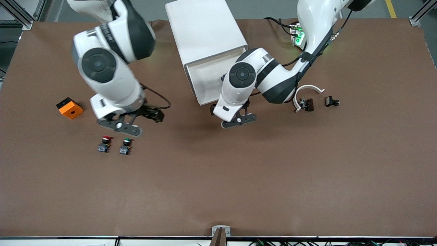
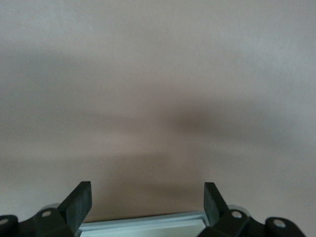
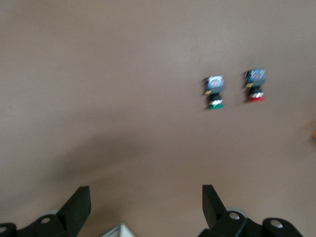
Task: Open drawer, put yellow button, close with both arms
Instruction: 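Raise the right gripper from the drawer while the left gripper approaches, then push the drawer closed with the left gripper while the right gripper retracts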
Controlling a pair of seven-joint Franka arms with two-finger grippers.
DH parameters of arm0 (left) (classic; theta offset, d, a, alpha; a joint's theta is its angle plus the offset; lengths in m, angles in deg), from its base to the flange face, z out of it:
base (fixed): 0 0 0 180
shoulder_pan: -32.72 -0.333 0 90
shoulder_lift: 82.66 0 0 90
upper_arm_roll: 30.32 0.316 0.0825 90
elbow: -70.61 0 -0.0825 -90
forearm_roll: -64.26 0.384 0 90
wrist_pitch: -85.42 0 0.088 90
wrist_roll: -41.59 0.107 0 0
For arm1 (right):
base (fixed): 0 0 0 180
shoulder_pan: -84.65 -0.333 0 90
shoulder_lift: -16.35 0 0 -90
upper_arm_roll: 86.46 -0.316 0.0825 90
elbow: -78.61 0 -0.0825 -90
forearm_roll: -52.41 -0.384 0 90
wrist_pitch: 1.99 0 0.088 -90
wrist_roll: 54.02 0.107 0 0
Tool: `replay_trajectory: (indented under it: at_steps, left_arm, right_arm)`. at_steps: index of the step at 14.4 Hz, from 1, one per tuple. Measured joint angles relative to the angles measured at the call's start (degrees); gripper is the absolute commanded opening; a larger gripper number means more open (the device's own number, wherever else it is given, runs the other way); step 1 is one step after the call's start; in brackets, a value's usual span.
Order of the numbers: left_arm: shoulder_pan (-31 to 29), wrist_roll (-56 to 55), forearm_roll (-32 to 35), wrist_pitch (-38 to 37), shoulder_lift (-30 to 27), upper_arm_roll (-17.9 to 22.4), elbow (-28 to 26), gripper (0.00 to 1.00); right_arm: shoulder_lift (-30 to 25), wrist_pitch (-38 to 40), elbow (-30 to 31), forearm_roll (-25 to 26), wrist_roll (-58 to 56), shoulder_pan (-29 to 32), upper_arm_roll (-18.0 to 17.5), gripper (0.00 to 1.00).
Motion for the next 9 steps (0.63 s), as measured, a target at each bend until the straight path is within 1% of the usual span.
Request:
replay_trajectory:
  at_steps: [2,5,9]
  left_arm:
    - [1.67,-1.04,0.00,0.00,0.00,-0.07,-0.90,1.00]
    - [4.00,-3.09,0.01,0.02,0.00,-0.32,-2.46,1.00]
    - [4.72,-7.22,-0.34,-0.01,0.00,-2.82,-3.41,1.00]
  right_arm:
    - [-0.15,1.40,0.00,0.00,-7.26,4.33,0.13,1.00]
    - [-0.97,4.81,-0.01,0.00,-14.98,10.21,0.19,1.00]
    - [-4.18,9.00,-0.26,-0.03,-23.35,16.76,0.21,1.00]
